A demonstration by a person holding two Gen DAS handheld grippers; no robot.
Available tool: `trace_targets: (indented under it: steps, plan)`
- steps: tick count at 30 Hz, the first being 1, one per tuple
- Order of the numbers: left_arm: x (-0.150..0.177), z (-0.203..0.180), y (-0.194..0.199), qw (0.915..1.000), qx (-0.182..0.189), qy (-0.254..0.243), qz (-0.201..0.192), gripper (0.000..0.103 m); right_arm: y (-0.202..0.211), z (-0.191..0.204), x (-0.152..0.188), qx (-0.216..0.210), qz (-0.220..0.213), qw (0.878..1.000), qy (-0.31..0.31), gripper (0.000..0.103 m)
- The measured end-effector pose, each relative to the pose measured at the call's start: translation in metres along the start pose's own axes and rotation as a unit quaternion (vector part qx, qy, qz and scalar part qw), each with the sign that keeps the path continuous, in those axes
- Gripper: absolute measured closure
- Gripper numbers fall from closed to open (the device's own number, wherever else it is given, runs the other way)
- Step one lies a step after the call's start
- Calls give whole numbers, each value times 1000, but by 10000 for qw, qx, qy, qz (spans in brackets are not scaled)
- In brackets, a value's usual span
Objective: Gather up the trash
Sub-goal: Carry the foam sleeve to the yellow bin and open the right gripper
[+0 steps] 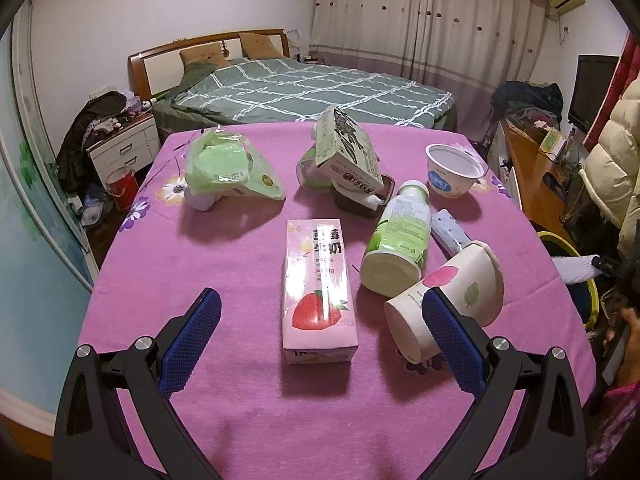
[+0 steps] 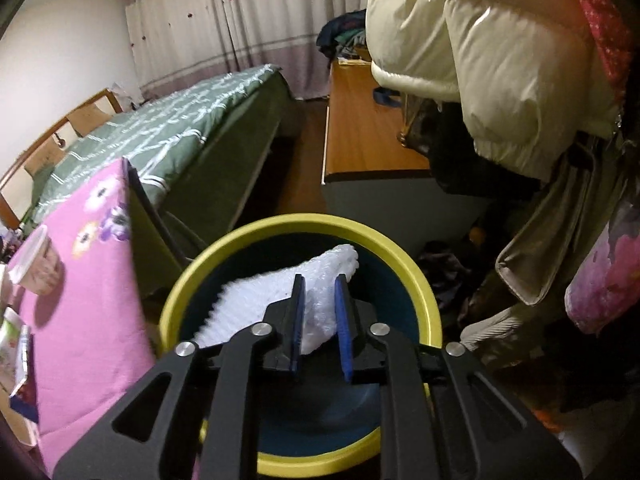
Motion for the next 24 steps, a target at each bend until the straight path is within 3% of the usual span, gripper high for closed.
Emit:
trace_targets:
  steps: [2, 9, 17, 24]
  plan:
    - [2, 0, -3, 10000, 25, 6, 35, 4, -1, 0, 2, 73, -22, 10000, -4, 76]
    - [9, 5, -17, 9999, 7, 20, 154, 4, 16, 17, 1, -85, -193, 9997, 128, 70]
    - [23, 12, -43, 9990, -132, -83, 421, 5, 27, 30, 0, -260, -201, 9992, 221, 69]
    - [31, 13, -68, 9974, -168, -149, 678, 15, 26, 31, 4, -315, -141, 9992, 225, 69]
Point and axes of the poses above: each gripper's, at about its wrist camera, not at the fingertips, and y roughly against the way its jaws point, z to its left, x to its underside, the point moved 6 cm from there along -y, roughly the way its jaws point, and after that the axes turned 4 degrees about -y, right-handed, at the moved point
